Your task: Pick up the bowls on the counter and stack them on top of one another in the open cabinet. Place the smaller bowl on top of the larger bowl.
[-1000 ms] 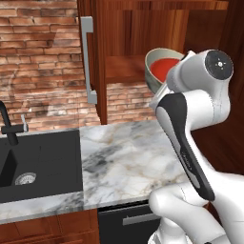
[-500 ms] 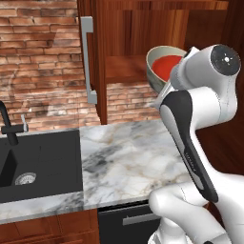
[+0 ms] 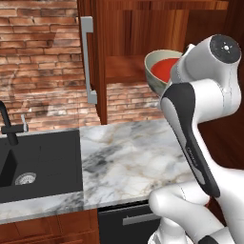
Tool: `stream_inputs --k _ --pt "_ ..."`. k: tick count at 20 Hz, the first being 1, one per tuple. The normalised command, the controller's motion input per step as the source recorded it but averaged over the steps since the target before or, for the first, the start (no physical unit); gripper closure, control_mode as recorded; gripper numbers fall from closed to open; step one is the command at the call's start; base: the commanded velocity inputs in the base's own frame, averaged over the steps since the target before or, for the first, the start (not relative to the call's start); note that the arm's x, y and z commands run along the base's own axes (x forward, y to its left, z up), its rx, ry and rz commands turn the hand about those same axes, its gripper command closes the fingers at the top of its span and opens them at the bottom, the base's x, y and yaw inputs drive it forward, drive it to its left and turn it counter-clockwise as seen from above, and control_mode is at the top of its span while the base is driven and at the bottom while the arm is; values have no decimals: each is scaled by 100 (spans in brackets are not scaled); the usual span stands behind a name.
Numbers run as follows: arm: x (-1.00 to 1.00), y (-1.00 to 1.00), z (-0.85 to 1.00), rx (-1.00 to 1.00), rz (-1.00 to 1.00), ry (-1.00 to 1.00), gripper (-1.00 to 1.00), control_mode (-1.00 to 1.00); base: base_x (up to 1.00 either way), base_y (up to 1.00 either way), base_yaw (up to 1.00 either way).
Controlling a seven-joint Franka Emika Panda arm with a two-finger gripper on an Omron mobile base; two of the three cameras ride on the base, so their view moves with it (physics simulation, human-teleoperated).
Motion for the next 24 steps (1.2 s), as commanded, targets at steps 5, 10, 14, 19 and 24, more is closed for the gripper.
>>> stream_inputs --k 5,10,14,19,24 --pt "0 -1 0 -3 3 1 100 -100 0 0 0" --pt "6 -4 0 0 3 0 100 -100 0 0 0" --pt "13 -7 -4 0 3 -5 100 -100 0 0 0" --pt "20 -4 -5 0 4 -8 100 -100 0 0 0" --pt "22 0 -1 0 5 -8 100 -100 0 0 0"
